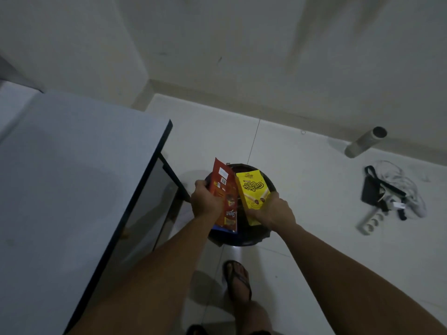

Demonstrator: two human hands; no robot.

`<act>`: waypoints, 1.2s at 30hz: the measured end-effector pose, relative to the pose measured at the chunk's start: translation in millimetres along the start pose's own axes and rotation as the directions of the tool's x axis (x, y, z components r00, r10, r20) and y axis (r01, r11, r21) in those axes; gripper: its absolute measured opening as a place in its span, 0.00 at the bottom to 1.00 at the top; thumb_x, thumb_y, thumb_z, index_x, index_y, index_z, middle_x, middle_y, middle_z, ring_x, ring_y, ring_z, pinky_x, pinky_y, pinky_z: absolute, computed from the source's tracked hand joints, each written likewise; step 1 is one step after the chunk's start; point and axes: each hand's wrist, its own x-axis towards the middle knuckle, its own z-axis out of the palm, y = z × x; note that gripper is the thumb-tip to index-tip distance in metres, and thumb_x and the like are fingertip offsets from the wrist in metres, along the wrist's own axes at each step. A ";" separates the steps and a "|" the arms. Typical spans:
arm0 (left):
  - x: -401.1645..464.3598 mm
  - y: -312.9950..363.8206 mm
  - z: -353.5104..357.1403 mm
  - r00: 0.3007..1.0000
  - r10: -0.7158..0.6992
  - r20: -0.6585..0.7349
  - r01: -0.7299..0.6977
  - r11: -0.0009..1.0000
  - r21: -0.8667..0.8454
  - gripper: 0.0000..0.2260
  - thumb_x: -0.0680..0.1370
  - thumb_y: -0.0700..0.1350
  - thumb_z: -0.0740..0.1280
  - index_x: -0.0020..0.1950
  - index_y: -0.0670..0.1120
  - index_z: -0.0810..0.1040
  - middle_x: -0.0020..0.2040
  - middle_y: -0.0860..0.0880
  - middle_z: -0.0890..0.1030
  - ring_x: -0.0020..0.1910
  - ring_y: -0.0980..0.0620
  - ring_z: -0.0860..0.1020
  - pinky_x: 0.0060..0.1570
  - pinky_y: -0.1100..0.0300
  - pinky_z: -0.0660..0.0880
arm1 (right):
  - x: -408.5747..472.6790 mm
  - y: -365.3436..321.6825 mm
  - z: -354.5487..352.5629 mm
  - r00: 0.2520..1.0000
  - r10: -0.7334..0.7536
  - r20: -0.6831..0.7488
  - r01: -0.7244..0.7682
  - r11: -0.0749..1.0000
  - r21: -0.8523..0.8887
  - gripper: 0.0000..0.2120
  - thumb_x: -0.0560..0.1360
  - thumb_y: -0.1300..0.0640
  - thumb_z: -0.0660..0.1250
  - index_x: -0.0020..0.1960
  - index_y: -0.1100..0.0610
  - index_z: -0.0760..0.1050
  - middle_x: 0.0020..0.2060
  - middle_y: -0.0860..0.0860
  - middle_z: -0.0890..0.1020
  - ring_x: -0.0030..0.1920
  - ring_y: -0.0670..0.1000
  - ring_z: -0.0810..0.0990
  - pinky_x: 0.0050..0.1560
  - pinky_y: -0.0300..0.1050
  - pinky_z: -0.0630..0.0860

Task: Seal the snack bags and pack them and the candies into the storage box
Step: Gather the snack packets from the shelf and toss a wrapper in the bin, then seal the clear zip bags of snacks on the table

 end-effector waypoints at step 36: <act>-103.1 88.8 -275.9 0.969 0.090 0.230 -0.169 0.921 0.352 0.36 0.69 0.55 0.75 0.71 0.40 0.69 0.70 0.43 0.71 0.67 0.44 0.72 0.65 0.52 0.69 | -185.8 -235.2 -137.7 0.794 -0.549 0.262 0.604 0.664 -0.440 0.35 0.73 0.44 0.71 0.72 0.62 0.64 0.70 0.59 0.69 0.67 0.59 0.70 0.63 0.50 0.71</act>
